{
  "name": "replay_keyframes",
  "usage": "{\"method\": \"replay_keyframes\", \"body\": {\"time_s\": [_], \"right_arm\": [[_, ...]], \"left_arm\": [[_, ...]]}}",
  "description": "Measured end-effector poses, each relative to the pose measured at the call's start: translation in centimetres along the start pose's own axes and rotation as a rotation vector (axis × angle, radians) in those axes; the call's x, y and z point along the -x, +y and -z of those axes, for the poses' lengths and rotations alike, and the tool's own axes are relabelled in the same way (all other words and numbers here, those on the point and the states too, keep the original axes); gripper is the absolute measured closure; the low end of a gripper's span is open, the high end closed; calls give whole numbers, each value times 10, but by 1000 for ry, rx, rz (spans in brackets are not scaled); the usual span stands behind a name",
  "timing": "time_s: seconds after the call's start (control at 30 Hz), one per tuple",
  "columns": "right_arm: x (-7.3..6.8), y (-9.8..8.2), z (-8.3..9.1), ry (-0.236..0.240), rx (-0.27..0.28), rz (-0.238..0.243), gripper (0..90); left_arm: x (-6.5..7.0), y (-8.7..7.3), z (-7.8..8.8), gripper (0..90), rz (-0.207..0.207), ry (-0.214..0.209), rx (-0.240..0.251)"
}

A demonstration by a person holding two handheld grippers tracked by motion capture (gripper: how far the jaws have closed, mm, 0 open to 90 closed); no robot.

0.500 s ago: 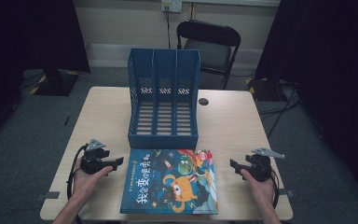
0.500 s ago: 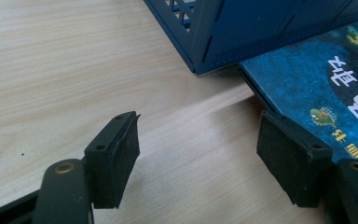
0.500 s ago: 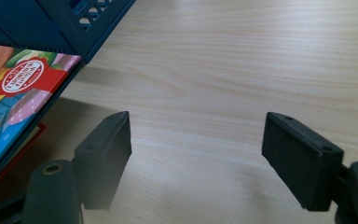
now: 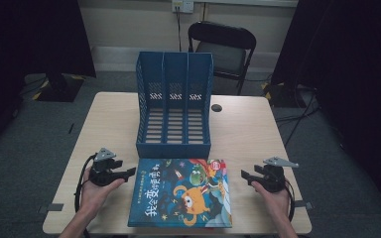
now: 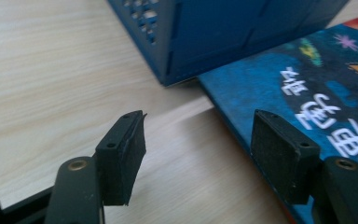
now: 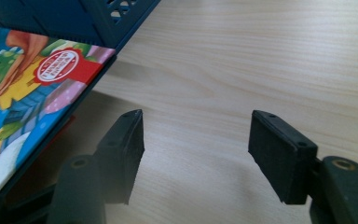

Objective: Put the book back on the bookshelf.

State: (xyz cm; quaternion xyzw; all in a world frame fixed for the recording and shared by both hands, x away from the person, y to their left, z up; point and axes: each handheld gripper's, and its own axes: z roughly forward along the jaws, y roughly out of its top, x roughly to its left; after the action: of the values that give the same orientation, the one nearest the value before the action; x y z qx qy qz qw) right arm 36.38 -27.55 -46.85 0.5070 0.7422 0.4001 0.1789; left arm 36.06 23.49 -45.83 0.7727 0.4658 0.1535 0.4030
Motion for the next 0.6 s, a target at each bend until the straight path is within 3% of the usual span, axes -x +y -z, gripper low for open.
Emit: {"method": "replay_keyframes", "body": {"time_s": [0.17,0.27,0.33,0.4,0.43,0.6], "right_arm": [[-11,7,5,32,49,28,439],[-20,12,3,89,58,60,448],[-27,15,2,140,53,92,465],[-31,17,1,145,44,105,465],[-37,21,-1,166,29,133,467],[-50,41,-8,220,29,172,469]], "left_arm": [[15,0,3,380,-33,-37,-2],[22,1,4,432,-41,-65,-2],[26,1,3,434,-39,-75,-1],[27,1,2,444,-44,-80,-9],[30,0,0,448,-50,-81,-16],[32,-2,-3,492,-61,-85,-42]]}}
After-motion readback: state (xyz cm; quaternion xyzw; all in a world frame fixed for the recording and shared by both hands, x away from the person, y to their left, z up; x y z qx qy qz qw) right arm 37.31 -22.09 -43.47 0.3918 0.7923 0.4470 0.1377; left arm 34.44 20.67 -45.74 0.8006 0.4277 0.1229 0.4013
